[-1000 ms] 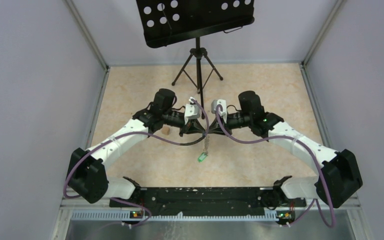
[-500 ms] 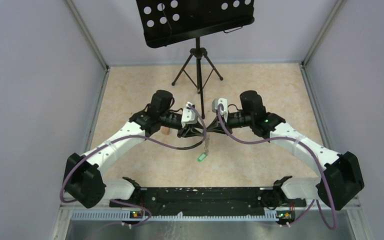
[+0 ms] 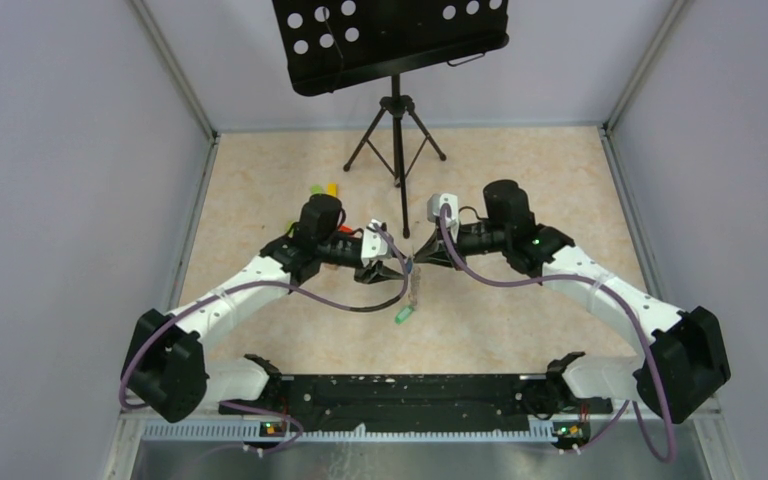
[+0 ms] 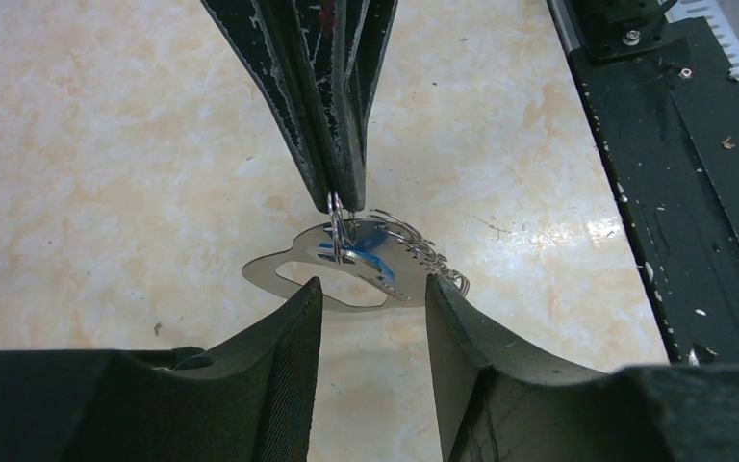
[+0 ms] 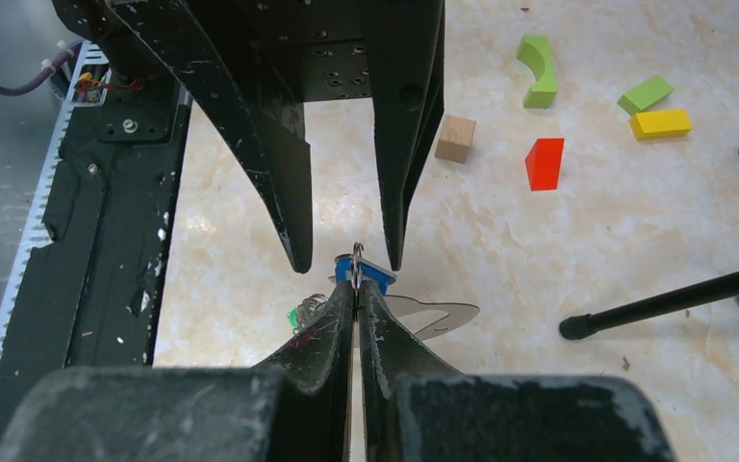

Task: Put the keys on the keyring

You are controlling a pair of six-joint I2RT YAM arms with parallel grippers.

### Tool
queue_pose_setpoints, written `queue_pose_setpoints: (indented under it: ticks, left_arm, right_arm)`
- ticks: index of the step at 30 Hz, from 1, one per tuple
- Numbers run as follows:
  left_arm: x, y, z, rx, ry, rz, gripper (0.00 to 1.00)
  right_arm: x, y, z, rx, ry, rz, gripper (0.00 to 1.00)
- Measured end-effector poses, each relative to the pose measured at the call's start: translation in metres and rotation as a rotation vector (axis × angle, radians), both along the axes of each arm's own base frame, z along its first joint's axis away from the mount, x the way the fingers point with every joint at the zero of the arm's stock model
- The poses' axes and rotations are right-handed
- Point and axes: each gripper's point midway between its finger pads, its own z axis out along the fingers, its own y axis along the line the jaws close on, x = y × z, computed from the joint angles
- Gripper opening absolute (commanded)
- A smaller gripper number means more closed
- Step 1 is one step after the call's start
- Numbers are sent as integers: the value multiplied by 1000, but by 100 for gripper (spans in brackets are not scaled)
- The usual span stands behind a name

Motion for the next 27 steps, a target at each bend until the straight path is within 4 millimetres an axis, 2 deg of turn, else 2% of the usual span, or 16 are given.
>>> queue_pose_setpoints:
  ticks: [4, 10, 17, 22, 27]
  left_arm:
    - [4, -3, 3, -25, -20, 10, 47]
    - [7, -8, 11, -62, -27, 2, 40]
    - [6, -12, 0, -56, 25, -18, 24]
    - [6, -13, -4, -52, 36, -22, 2]
    - [7, -12, -4, -50, 27, -22, 0]
  right_arm:
    - [-1, 0, 1, 4, 5, 3, 0]
    - [-1, 0, 1, 5, 15, 1, 0]
    - [-1, 0, 1, 6, 17, -1, 0]
    - [0, 0, 2, 8, 19, -4, 0]
    - [-1, 0, 2, 9, 25, -2, 0]
